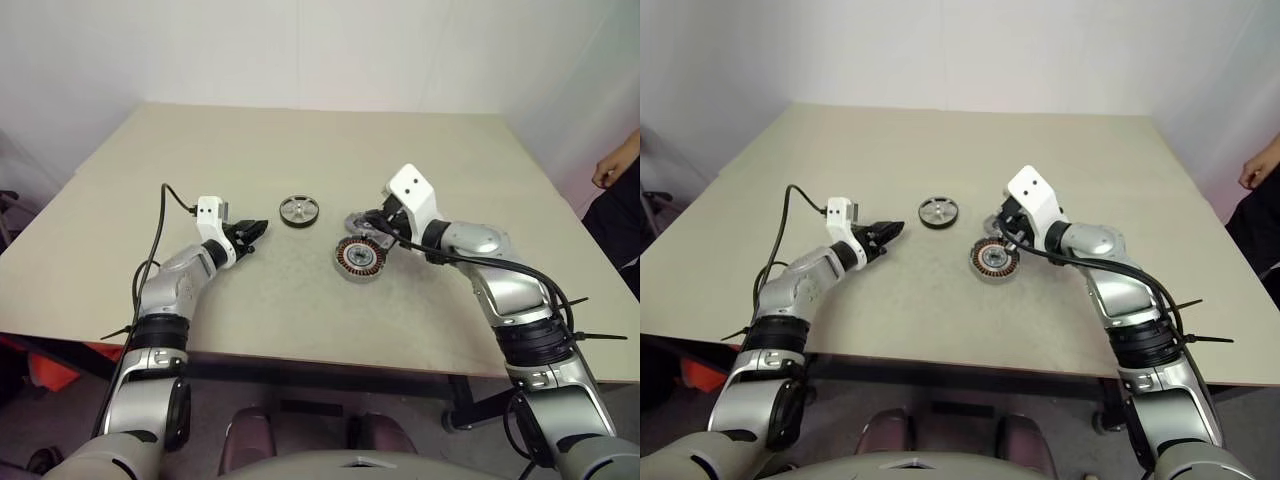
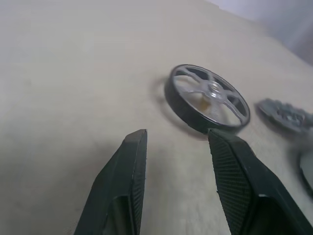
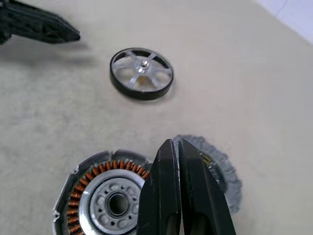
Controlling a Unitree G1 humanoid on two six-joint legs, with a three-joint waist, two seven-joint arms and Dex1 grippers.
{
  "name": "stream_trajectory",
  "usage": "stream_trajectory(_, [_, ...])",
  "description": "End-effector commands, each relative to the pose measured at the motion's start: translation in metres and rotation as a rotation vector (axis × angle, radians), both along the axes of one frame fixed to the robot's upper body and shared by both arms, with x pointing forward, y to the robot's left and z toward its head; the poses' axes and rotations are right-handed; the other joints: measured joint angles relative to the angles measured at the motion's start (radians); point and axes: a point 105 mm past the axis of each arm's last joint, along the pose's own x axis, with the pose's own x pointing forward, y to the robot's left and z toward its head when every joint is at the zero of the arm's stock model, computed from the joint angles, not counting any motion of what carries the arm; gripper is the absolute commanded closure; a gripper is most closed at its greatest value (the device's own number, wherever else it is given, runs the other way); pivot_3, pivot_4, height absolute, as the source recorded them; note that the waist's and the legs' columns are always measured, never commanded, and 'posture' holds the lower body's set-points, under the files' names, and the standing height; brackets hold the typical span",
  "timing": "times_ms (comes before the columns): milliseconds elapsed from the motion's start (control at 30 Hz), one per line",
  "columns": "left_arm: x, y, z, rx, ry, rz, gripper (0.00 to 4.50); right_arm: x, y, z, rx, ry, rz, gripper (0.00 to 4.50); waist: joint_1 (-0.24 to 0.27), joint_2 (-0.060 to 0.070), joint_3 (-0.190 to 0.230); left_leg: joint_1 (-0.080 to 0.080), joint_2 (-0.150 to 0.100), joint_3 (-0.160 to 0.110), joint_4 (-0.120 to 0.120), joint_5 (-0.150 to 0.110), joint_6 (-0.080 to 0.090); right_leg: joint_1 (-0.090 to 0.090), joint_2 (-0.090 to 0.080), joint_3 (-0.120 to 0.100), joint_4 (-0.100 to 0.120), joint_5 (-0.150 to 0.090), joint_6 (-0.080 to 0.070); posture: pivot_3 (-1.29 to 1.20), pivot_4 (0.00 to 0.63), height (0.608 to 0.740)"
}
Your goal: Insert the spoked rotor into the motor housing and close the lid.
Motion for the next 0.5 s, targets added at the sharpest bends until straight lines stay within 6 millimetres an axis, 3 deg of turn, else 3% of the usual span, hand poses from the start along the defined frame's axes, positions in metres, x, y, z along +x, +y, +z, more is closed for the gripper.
stream_trajectory(33, [0.016, -0.013, 0.02, -0.155, 0.012, 0.019, 2.4, 0.001, -0.001, 0.024, 0.017, -0.079, -0.003, 4.38, 0.0, 0.0, 0.0, 0.0, 0.0, 0.0, 0.0, 0.0, 0.0, 0.0, 0.0, 0.0, 0.0, 0.0, 0.0, 0.0, 0.0, 0.74])
stream_trajectory(133, [0.025, -0.028, 0.023, -0.251, 0.043, 0.008, 1.82, 0.001, -0.001, 0.023, 0.015, -0.078, -0.005, 4.41, 0.001, 0.0, 0.0, 0.0, 0.0, 0.0, 0.0, 0.0, 0.0, 0.0, 0.0, 0.0, 0.0, 0.0, 0.0, 0.0, 0.0, 0.74])
stream_trajectory(300, [0.033, -0.033, 0.013, -0.28, 0.13, 0.051, 0.07, 0.002, -0.004, 0.023, 0.021, -0.08, -0.027, 4.41, -0.004, 0.0, 0.0, 0.0, 0.0, 0.0, -0.001, 0.0, 0.0, 0.0, 0.0, 0.0, -0.001, 0.0, 0.0, 0.0, 0.0, 0.74])
stream_trajectory(500, [0.034, -0.023, 0.007, -0.28, 0.148, 0.077, 0.02, 0.005, -0.016, 0.027, 0.024, -0.09, -0.077, 4.41, -0.002, -0.001, 0.0, 0.0, -0.001, -0.001, -0.001, 0.0, 0.0, 0.0, 0.0, 0.0, -0.001, 0.0, 0.0, 0.0, 0.0, 0.74])
